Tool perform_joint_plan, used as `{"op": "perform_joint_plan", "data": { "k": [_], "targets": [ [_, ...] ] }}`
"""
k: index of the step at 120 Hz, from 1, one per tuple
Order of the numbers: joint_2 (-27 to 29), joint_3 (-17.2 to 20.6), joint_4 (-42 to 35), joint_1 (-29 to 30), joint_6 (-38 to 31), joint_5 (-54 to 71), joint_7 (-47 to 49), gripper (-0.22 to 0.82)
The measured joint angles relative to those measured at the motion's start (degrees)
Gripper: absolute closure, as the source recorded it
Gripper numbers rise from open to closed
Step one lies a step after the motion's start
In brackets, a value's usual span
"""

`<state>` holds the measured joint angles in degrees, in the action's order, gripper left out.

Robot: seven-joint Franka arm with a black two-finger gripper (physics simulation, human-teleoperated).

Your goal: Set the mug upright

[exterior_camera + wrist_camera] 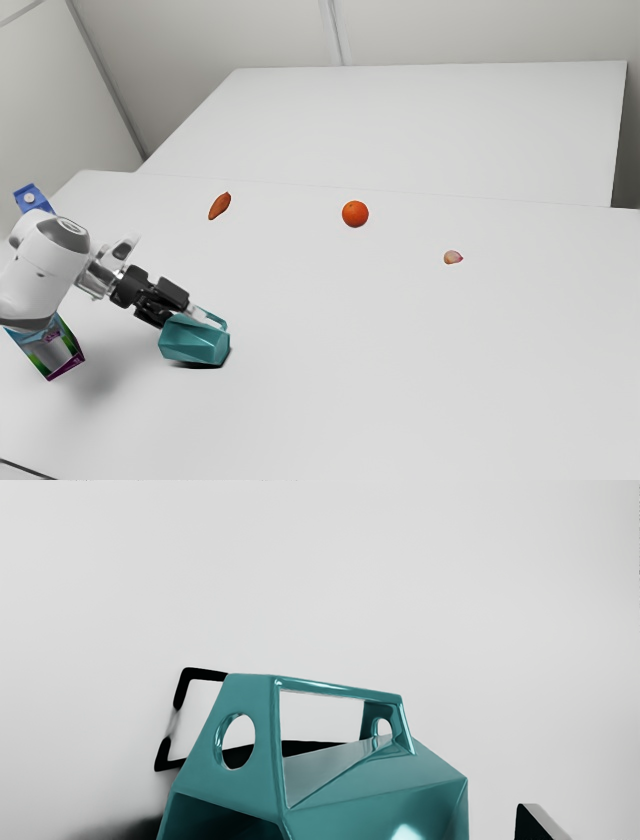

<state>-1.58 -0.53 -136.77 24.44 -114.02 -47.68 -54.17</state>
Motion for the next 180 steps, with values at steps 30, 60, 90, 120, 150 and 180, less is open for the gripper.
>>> {"op": "perform_joint_plan", "data": {
  "k": [30,60,90,120,150,180],
  "targets": [
    [0.79,0.07,-0.01,0.01,-0.02,-0.15,-2.09,0.58],
    [2.44,0.01,0.01,-1.83,-0.22,-0.05,-3.26,0.71],
    [5.99,0.1,0.0,-2.62,-0.17,0.01,-3.92,0.73],
    [11.12,0.71,1.66,-5.66,0.98,5.52,-1.65,0.74],
    [11.31,7.36,7.08,-6.04,1.89,18.16,5.19,0.75],
    [10.52,11.18,9.5,-7.91,1.46,28.14,14.84,0.77]
  ]
}}
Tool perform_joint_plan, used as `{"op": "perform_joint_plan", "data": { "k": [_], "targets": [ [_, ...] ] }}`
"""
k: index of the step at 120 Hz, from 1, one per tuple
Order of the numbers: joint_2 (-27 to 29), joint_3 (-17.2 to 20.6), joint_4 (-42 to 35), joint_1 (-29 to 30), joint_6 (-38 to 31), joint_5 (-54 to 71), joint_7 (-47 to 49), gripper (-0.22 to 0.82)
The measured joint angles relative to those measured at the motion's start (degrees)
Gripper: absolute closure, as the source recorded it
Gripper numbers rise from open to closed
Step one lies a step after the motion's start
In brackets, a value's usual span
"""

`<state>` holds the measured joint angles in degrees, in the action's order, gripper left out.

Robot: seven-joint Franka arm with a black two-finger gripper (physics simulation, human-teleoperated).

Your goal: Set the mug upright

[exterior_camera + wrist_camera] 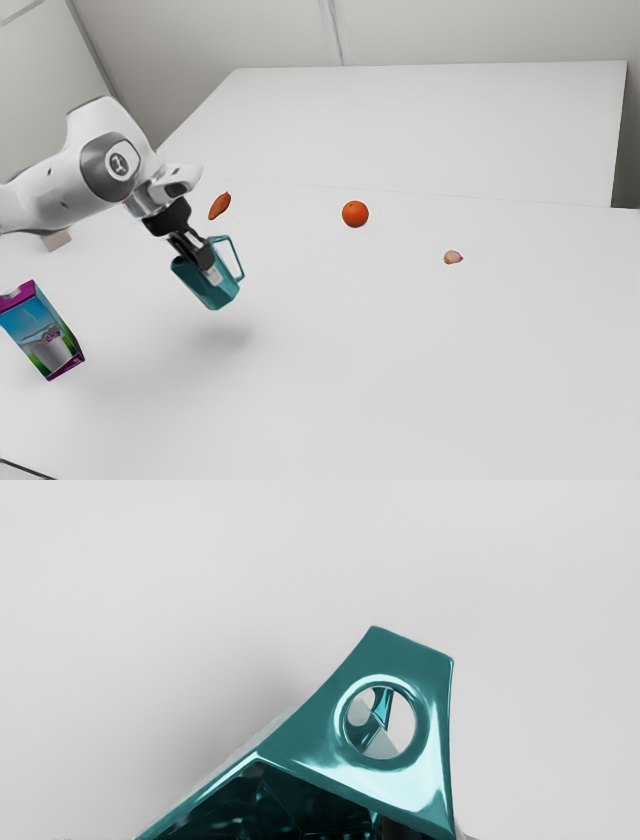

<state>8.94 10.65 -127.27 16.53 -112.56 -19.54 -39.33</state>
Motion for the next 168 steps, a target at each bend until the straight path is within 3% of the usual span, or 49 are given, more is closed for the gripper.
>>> {"op": "perform_joint_plan", "data": {
  "k": [30,88,168],
  "targets": [
    [-1.22,-0.09,1.39,-4.74,-0.65,5.87,9.84,0.77],
    [-5.25,1.66,0.03,-7.0,-8.81,15.45,26.32,0.77],
    [-9.51,1.89,-1.95,-9.73,-16.18,16.57,38.97,0.77]
  ]
}}
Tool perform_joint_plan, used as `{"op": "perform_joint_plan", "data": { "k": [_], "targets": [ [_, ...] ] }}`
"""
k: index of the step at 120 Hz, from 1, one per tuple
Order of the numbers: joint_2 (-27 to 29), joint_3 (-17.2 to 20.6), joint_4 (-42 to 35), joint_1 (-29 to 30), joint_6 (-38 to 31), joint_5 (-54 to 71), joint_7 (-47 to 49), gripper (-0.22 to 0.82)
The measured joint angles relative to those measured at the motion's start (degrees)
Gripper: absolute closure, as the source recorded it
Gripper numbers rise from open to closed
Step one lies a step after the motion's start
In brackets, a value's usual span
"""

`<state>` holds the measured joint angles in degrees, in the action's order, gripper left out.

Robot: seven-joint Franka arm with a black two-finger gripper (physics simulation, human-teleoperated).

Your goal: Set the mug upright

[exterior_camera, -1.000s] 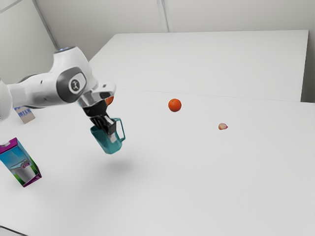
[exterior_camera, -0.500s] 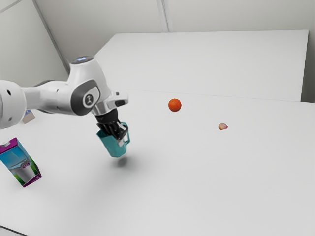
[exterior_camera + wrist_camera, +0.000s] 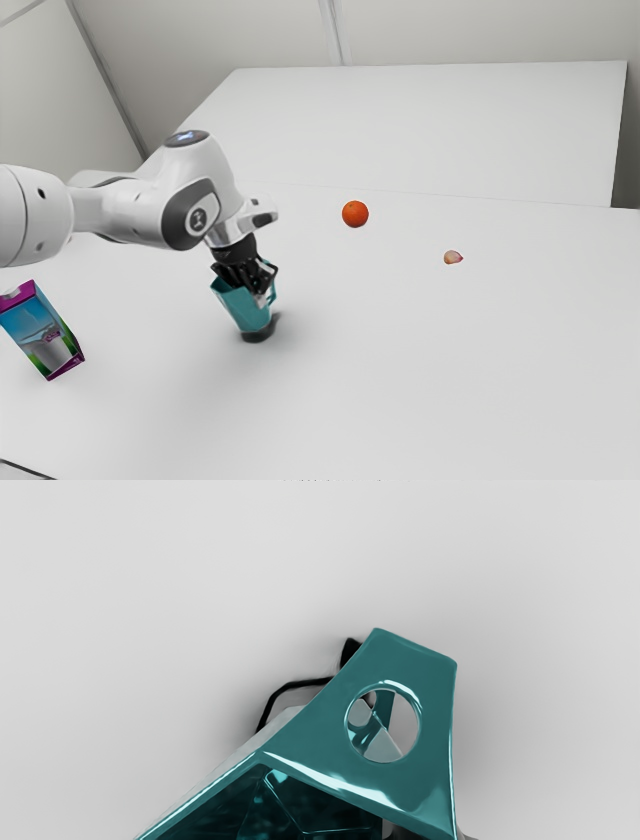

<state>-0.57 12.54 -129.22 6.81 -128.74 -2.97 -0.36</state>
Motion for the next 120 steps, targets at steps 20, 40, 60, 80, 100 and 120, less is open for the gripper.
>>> {"op": "perform_joint_plan", "data": {
  "k": [20,40,60,80,100,120],
  "targets": [
    [-0.88,0.09,0.0,-0.23,-0.72,0.23,1.69,0.77],
    [-1.66,0.1,0.01,0.57,-1.05,0.3,2.98,0.77],
    [-2.13,0.18,0.0,1.72,-1.53,0.31,3.96,0.77],
    [-1.98,0.28,0.0,1.29,-1.77,0.05,4.48,0.63],
    [-0.05,0.36,-0.07,0.55,-1.78,-0.07,4.73,0.41],
    [3.92,0.34,-0.01,-0.02,-1.29,-0.1,4.73,0.2]
  ]
}}
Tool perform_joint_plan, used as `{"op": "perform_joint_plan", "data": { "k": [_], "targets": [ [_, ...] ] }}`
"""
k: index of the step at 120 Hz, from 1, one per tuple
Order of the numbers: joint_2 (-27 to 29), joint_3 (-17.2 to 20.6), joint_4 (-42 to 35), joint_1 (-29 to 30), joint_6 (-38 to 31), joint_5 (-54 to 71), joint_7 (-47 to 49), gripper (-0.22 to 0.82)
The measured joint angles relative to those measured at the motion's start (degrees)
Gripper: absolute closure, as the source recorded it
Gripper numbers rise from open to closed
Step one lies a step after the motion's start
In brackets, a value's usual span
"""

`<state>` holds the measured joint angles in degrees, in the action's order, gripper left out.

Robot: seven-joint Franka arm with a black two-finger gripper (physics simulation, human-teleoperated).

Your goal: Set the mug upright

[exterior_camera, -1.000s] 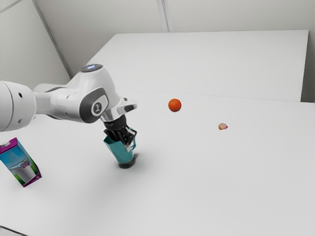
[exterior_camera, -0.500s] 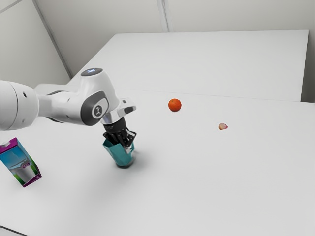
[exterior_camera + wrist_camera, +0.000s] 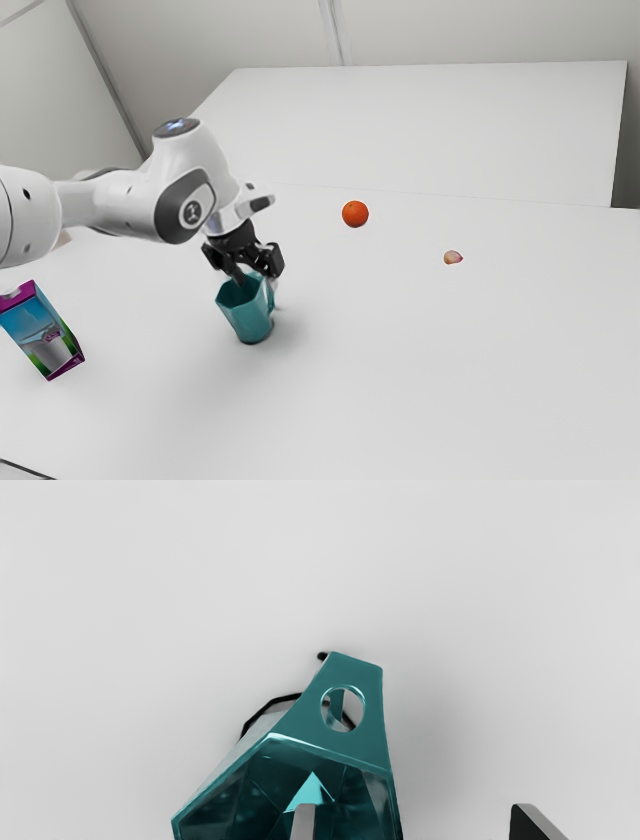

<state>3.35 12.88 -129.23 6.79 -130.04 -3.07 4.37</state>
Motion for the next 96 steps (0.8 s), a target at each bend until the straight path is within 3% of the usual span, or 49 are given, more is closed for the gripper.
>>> {"op": "perform_joint_plan", "data": {
  "k": [32,96],
  "targets": [
    [3.83,0.04,6.06,-1.22,7.28,-0.24,0.09,0.07],
    [-2.08,-0.13,34.27,-1.27,32.93,-0.24,0.46,0.02]
  ]
}}
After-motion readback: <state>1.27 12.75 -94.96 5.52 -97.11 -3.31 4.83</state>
